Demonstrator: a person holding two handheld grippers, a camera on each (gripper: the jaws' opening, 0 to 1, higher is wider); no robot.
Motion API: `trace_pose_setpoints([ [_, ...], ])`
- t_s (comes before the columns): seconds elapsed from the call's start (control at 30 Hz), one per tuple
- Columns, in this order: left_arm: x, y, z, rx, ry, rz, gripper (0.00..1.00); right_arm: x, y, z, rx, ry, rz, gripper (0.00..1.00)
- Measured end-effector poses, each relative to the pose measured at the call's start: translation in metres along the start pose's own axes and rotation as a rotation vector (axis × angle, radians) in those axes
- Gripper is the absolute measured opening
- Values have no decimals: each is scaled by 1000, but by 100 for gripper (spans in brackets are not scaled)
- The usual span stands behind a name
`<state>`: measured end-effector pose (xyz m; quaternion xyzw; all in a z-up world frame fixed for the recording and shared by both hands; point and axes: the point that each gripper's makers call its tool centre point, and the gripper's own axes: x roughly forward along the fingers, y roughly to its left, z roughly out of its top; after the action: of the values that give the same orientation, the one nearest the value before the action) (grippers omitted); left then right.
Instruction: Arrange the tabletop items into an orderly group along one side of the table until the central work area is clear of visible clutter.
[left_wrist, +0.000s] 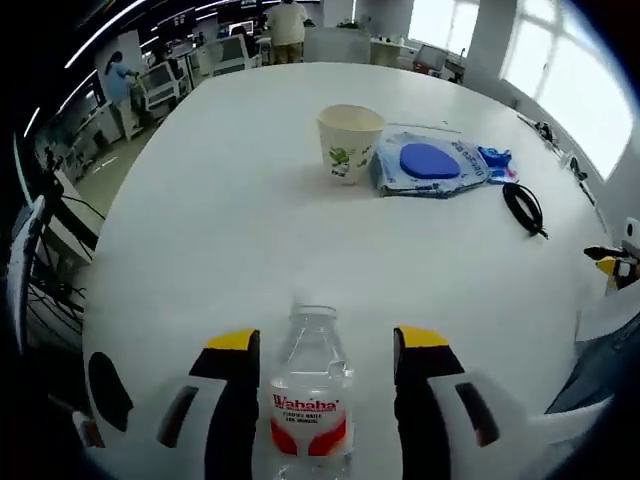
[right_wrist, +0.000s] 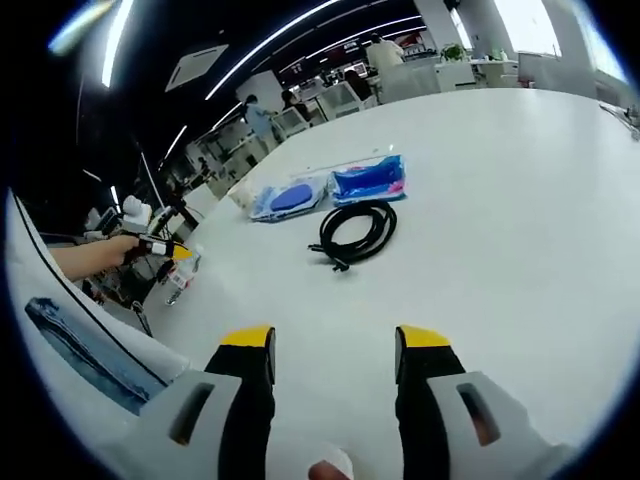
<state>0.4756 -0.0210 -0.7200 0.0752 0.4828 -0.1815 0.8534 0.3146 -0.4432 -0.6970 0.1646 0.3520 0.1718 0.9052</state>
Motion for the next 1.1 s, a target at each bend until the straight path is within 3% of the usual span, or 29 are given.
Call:
trace_pose_setpoints([
  [0.33,20,1,-2,12,67,-19,41,-6,-2,-10,9,21,-30,46],
  [0.6,28,8,-9,23,110,10,28,-4,-3,-8,5,30,-38,44],
  [0.9,31,8,-8,-14,104,3,26,-3,-3,-12,7,43,-37,43],
  [1.1,21,10,-2,-25,63,10,22,-3,-5,-10,17,37,-39,42],
])
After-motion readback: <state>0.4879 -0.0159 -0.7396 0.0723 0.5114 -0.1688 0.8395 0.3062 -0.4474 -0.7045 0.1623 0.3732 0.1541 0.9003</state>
